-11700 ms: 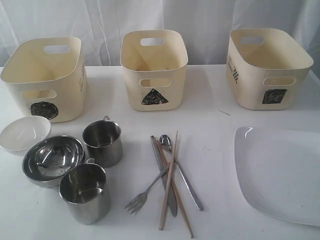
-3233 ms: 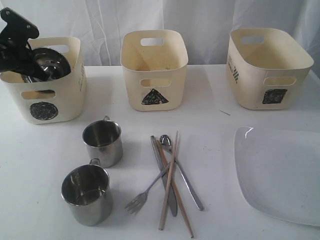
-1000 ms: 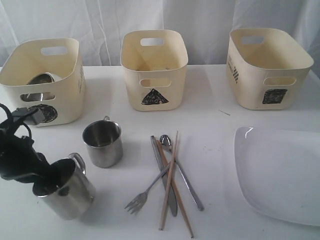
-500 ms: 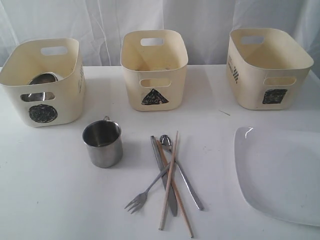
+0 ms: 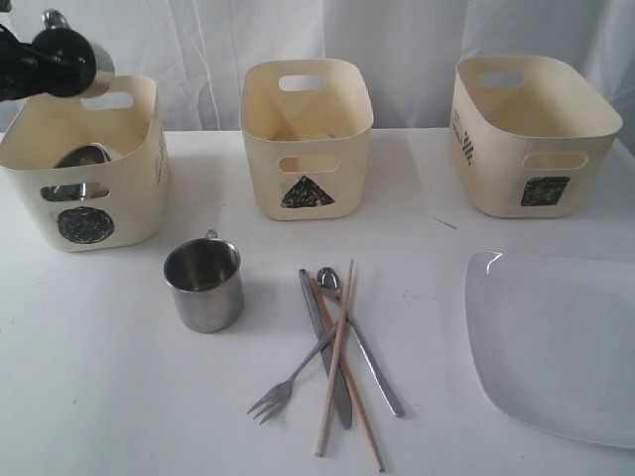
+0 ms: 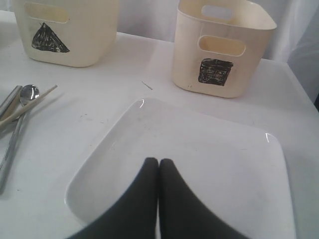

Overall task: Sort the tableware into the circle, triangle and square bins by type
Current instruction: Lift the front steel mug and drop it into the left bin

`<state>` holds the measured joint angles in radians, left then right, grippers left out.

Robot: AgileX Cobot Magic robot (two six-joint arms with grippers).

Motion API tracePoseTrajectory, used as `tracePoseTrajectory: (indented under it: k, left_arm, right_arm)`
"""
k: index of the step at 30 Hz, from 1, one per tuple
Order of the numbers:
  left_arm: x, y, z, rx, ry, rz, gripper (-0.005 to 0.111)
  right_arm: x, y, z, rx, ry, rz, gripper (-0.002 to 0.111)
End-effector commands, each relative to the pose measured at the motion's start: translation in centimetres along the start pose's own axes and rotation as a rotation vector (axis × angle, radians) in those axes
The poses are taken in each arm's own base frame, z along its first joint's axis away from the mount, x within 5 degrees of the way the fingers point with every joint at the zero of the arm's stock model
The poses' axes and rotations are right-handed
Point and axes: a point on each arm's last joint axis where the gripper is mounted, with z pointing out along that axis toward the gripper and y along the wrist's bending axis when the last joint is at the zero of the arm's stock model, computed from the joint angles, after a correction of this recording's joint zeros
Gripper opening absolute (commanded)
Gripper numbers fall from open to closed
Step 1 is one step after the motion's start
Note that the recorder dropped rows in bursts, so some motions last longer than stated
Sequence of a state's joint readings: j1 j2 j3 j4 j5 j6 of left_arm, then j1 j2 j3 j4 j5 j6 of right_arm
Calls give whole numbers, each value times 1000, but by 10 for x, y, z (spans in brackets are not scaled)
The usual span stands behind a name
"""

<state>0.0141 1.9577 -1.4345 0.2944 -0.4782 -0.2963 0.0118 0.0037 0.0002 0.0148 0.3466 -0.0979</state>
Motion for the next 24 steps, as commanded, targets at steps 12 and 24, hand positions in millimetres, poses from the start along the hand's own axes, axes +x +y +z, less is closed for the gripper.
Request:
tracePoseTrajectory:
  k: [12, 24]
  left_arm:
    - [5, -5, 5, 72, 144, 14, 41]
    - [-95, -16, -65, 212, -67, -54, 59]
  right_arm:
    - [0, 0, 0, -4, -7, -8, 0]
    - [0, 0, 0, -4, -7, -8, 0]
